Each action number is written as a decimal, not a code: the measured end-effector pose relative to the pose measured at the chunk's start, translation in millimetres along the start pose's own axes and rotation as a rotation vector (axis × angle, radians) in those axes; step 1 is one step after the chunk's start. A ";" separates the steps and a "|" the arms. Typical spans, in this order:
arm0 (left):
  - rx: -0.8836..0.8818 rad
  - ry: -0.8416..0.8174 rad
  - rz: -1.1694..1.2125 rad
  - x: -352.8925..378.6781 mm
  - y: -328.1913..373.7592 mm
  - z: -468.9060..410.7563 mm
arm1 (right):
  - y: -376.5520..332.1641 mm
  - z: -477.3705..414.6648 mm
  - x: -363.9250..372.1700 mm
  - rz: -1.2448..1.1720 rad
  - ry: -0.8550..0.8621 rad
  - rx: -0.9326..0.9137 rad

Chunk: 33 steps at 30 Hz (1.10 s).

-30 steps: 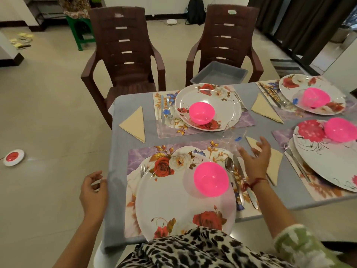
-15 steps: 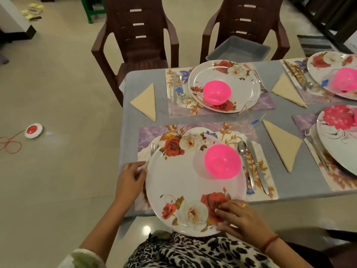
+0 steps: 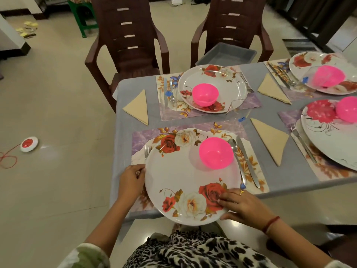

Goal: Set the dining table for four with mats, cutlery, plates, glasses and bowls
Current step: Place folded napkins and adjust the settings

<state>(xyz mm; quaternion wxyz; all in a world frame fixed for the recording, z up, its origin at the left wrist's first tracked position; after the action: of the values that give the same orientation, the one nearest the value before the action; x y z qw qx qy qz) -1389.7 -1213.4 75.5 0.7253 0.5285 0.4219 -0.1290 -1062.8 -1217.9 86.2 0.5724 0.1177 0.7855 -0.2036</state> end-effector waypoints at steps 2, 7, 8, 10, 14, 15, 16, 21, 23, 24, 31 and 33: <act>-0.010 0.005 0.009 0.4 0.0 -4.4 | 2.8 -1.6 0.8 0.026 -0.006 -0.010; -0.002 0.002 -0.001 0.4 -0.5 -13.7 | 10.5 -6.6 2.5 0.055 -0.020 -0.009; -0.008 0.003 -0.003 0.3 -0.7 -15.0 | 11.3 -7.8 2.3 0.056 -0.019 -0.008; -0.023 0.004 -0.004 0.6 -2.0 -17.0 | 11.9 -10.1 1.4 0.061 -0.019 -0.003; -0.023 -0.005 -0.008 1.2 -4.1 -20.2 | 11.0 -12.8 -0.3 0.071 -0.010 0.003; -0.020 -0.007 -0.009 1.1 -4.2 -20.6 | 11.0 -12.6 -0.5 0.071 -0.007 0.007; -0.018 -0.008 -0.007 0.9 -4.4 -20.7 | 10.9 -12.5 -0.7 0.073 -0.005 0.012; -0.032 0.009 0.039 -2.2 -11.5 -21.3 | 10.6 -10.1 -0.3 0.078 -0.018 0.053; -0.043 0.040 0.060 -8.1 -15.6 -19.6 | 17.5 -5.4 -6.0 0.060 0.013 0.137; -0.051 0.059 0.069 -11.9 -17.5 -17.9 | 23.1 -2.8 -11.2 0.045 0.039 0.200; -0.054 0.055 0.033 -16.2 -26.4 9.9 | 54.9 14.4 -22.5 -0.093 0.164 0.514; -0.044 0.026 0.007 -10.2 -28.4 19.9 | 61.7 17.9 -19.7 -0.171 0.200 0.602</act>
<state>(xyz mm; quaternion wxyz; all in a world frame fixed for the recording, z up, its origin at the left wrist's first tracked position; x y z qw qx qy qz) -1404.4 -1245.1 66.2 0.7317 0.5154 0.4322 -0.1103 -1015.5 -1170.3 88.8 0.4127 0.2348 0.7494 -0.4615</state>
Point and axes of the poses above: each hand's wrist, its own z-axis away from the middle knuckle, its own x-axis out of the palm, y = z × x, the point moved 10 cm from there along -z, towards the middle knuckle, and after that the axes turned 1 degree about x, right-handed, at the moved point
